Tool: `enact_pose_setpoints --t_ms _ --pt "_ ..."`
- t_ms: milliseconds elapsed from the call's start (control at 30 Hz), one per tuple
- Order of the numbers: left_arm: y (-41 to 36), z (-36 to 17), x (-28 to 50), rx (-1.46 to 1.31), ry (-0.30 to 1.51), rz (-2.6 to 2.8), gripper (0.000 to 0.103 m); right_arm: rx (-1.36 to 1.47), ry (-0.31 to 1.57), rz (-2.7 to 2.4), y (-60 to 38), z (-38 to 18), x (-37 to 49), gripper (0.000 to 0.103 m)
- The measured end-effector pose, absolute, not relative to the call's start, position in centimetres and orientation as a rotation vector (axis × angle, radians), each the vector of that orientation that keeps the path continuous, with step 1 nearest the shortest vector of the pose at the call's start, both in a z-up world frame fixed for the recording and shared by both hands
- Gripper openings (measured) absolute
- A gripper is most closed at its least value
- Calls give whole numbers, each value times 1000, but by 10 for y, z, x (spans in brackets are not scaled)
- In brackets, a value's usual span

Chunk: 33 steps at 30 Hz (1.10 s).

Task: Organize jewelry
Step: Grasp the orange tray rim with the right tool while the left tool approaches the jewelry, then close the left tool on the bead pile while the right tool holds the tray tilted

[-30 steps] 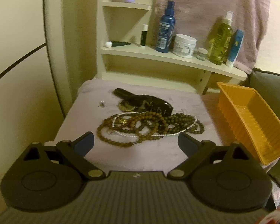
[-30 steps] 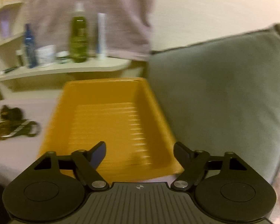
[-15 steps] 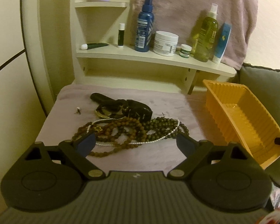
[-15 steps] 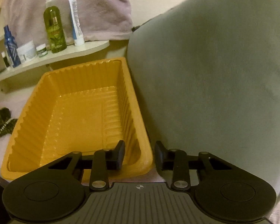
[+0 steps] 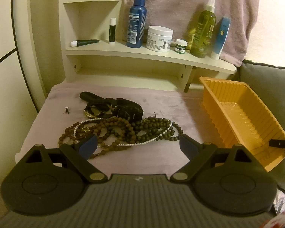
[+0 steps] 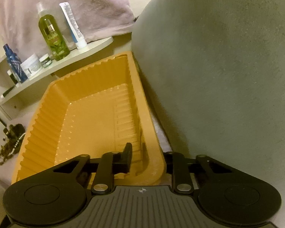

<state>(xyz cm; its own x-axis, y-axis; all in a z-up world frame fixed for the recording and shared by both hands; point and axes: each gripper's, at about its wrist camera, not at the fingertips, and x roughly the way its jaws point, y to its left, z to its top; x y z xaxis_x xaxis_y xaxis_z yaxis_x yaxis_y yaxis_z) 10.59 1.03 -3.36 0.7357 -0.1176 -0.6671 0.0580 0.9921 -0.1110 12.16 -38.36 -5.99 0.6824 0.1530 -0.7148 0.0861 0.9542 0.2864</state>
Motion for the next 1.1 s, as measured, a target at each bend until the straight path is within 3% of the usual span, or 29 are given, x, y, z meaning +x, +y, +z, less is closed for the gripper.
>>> enact_pose_setpoints --t_ms 100,533,700,933,1100 --pt "12 -33 104 -95 733 -91 92 308 815 16 -381 -57 121 8" --pt "40 -44 103 -22 689 -75 89 58 701 -51 -321 -10 104 5" --pt "60 -51 115 -16 705 -64 76 -14 689 -75 -306 -2 106 5" --pt "70 -61 136 44 710 -118 36 -39 707 -91 -298 2 107 5" --pt "55 -62 148 40 715 -226 27 -54 714 -97 -296 3 108 5"
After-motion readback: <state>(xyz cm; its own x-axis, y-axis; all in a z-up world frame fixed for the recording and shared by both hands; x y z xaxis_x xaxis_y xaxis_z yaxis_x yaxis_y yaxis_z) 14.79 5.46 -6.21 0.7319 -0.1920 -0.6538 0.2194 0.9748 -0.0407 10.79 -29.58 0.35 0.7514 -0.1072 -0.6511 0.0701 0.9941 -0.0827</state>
